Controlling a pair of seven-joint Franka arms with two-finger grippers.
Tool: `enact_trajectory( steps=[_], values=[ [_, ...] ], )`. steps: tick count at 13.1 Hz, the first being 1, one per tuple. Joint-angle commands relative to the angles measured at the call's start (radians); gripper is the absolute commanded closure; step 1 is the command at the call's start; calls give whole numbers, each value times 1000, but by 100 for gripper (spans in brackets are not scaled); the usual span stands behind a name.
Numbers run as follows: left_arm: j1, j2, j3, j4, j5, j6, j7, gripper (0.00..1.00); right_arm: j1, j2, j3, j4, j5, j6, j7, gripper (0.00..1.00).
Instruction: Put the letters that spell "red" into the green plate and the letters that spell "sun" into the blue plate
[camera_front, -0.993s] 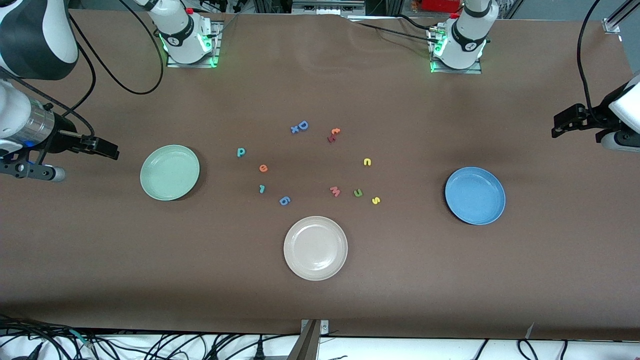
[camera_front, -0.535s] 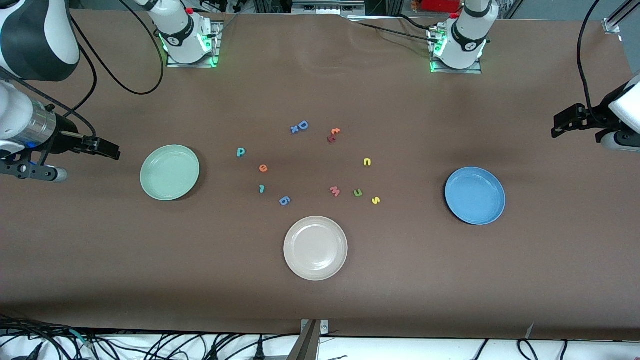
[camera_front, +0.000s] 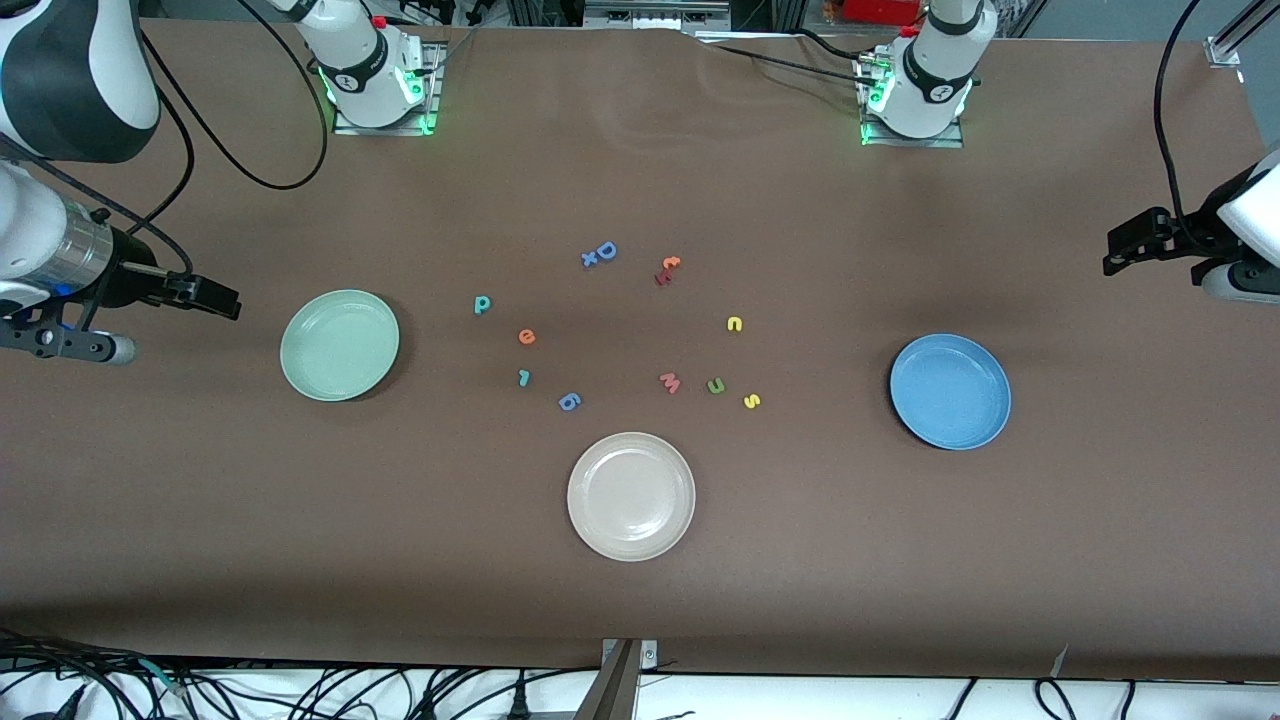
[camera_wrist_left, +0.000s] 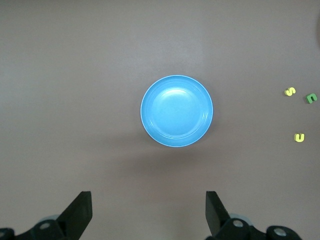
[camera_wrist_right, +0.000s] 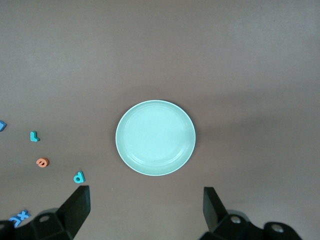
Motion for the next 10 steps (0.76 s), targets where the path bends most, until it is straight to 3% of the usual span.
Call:
enact_trajectory(
  steps=[1, 10],
  values=[
    [5, -6, 3, -3, -34, -9, 25, 0, 2, -1, 1, 2, 8, -12, 7, 0],
    [5, -6, 3, -2, -32, -9, 25, 0, 3, -3, 1, -4, 8, -12, 33, 0]
  ],
)
